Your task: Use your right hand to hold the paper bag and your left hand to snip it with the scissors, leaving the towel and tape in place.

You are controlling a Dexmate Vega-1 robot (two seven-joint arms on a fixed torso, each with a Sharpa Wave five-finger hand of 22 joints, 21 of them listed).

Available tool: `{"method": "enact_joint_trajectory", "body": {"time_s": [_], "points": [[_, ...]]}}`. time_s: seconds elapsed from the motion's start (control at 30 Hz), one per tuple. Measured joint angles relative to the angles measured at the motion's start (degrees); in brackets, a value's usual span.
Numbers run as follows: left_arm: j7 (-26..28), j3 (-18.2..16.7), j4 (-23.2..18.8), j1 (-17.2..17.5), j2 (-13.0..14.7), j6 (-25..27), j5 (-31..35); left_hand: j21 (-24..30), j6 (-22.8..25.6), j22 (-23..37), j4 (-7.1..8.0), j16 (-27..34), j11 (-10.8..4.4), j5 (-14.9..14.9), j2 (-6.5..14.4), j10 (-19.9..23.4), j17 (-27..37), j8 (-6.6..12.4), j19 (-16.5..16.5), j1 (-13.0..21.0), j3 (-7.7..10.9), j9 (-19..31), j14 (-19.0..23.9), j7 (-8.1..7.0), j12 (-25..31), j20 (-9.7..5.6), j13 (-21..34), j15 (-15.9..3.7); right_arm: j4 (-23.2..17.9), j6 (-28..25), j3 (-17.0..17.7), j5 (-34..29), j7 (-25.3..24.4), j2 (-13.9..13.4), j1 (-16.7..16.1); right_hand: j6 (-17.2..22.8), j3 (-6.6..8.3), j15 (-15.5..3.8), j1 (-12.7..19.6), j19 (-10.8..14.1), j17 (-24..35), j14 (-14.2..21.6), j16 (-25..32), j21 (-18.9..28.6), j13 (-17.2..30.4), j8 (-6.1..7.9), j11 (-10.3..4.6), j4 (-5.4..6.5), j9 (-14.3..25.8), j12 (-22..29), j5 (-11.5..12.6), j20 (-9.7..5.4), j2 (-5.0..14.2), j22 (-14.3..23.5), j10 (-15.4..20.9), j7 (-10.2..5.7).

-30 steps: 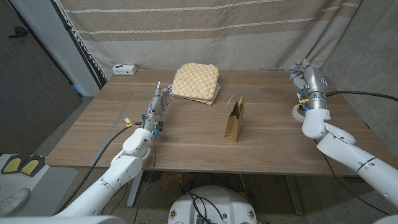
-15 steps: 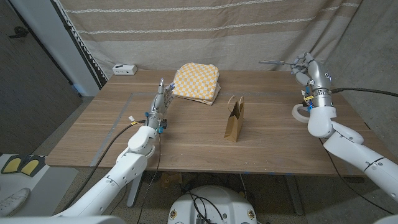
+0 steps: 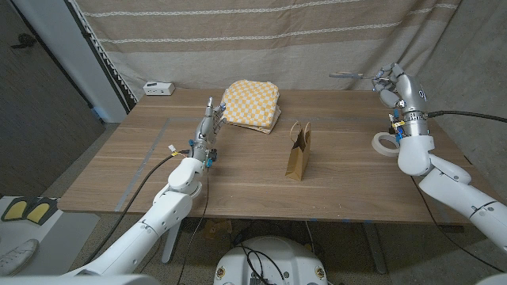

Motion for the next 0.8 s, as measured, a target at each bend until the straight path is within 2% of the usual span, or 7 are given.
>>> {"method": "enact_joint_trajectory", "body": {"time_s": [0.1,0.13,0.33,0.67,0.8], "points": [[0.0,0.0,-0.2,-0.2,0.2,0.4,0.1,0.0,0.5,0.0,0.00,0.0,-0.23,0.0,0.0,0.2,0.0,0.00,0.1,0.0,0.00,0.0,0.0,1.84,0.0,0.09,0.0,0.00,0.4,1.0,0.1,-0.3,0.0,0.3,0.1,0.0,-0.18,-0.03,0.0,0.0,0.0,0.0,0.0,0.0,0.0,0.21,0.00,0.17,-0.1,0.0,0.0,0.00,0.00,0.0,0.0,0.00],[0.0,0.1,-0.3,-0.3,0.3,0.4,0.1,0.0,0.6,0.0,0.00,0.0,-0.31,0.0,0.0,0.3,0.0,0.00,0.1,0.0,0.00,0.0,0.0,1.92,0.0,0.09,0.1,0.00,0.6,1.3,0.1,-0.4,0.0,0.4,0.2,0.0,-0.25,-0.13,0.0,0.0,0.0,-0.1,0.0,0.0,0.0,0.21,0.00,0.24,-0.1,0.0,0.0,0.00,0.00,0.0,0.0,0.00],[0.1,0.2,-0.7,-0.7,0.6,0.9,0.7,0.0,1.2,0.0,0.00,0.0,-0.02,0.0,0.0,0.6,0.0,0.00,0.1,0.0,0.00,0.0,0.1,1.30,0.1,0.09,0.1,-0.13,1.5,3.0,0.1,-1.1,-0.1,0.9,0.7,0.0,-0.25,-0.12,0.0,0.0,0.0,-0.1,0.0,0.0,0.0,0.22,-0.01,0.24,-0.2,0.0,0.0,0.00,0.00,0.0,0.0,0.00],[1.0,0.6,-1.5,-1.1,0.8,1.8,1.9,0.0,1.5,0.0,0.00,0.0,-0.41,0.0,0.0,1.6,0.1,0.00,0.1,0.0,0.00,0.0,0.6,0.98,0.4,0.09,0.1,-0.01,2.8,6.7,0.2,-2.0,0.1,0.7,1.3,0.0,-0.49,-0.12,0.0,0.0,0.0,-0.1,0.0,0.0,-0.1,0.23,-0.23,0.33,-0.9,0.0,0.2,0.00,0.00,0.0,0.2,0.00],[1.3,0.6,-1.9,-1.1,0.9,1.9,2.2,0.0,1.5,0.0,0.00,0.0,-0.41,0.0,0.0,1.6,0.1,0.00,0.4,0.0,0.00,0.0,0.6,0.98,0.4,-0.23,0.1,-0.01,2.8,8.1,0.4,-2.3,0.7,0.3,1.2,0.0,-0.49,-0.12,0.0,0.0,0.0,-0.1,0.0,0.0,0.0,0.67,-0.45,0.32,-0.9,0.0,0.2,0.00,0.00,0.0,0.0,0.00]]}}
